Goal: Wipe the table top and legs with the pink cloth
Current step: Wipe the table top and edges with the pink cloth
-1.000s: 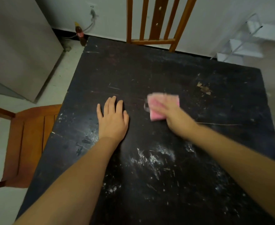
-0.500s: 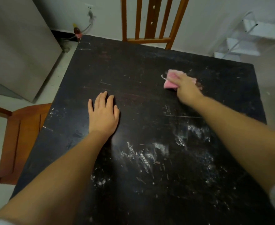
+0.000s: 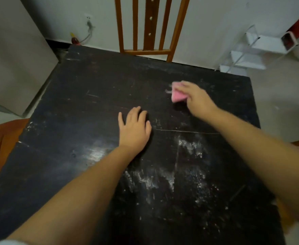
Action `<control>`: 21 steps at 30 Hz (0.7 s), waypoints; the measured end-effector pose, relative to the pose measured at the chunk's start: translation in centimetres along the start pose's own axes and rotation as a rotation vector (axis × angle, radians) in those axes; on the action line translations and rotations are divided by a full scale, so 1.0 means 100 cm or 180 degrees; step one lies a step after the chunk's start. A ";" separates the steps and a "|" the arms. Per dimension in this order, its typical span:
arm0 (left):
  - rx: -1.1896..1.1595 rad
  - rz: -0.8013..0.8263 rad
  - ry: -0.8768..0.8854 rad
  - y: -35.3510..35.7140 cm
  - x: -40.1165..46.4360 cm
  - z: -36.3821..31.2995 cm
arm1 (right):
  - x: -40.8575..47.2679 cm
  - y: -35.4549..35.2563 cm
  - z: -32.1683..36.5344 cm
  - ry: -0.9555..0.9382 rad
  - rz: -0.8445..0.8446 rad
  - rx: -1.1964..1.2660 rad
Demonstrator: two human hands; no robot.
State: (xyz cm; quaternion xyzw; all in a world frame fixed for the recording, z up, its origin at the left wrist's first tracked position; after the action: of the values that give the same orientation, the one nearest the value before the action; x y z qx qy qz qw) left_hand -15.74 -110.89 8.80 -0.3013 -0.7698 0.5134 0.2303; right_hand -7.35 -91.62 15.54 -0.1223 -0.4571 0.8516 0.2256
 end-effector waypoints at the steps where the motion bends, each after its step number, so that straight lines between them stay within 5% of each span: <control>1: 0.0032 -0.0004 -0.0038 0.008 -0.001 -0.006 | 0.014 0.000 -0.019 0.0231 -0.0002 -0.0169; 6: 0.0100 -0.0088 -0.0077 0.016 -0.002 -0.006 | -0.062 0.062 -0.037 -0.0318 0.0492 -0.0292; 11: 0.0243 0.0070 -0.0114 0.012 -0.003 -0.011 | -0.200 0.054 0.015 -0.0444 0.1287 0.0514; 17: 0.0286 -0.0039 -0.0114 0.013 -0.001 -0.013 | -0.043 -0.022 -0.033 -0.0043 0.0090 0.0086; 21: 0.0303 -0.0044 -0.0109 0.014 -0.001 -0.012 | -0.013 -0.004 -0.096 0.0504 0.0151 -0.0150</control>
State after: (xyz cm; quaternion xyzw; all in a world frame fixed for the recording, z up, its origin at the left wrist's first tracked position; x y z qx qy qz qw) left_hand -14.60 -109.78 7.92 -0.2758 -0.7504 0.5530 0.2347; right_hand -2.15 -85.06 10.59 -0.2054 -0.4547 0.8334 0.2379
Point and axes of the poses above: each hand's wrist, its own x-axis towards the middle knuckle, its own y-axis out of the palm, z = x × y, the point moved 1 cm from there along x, towards the middle knuckle, and after that the axes turned 4 degrees about -y, right-handed, at the moved point
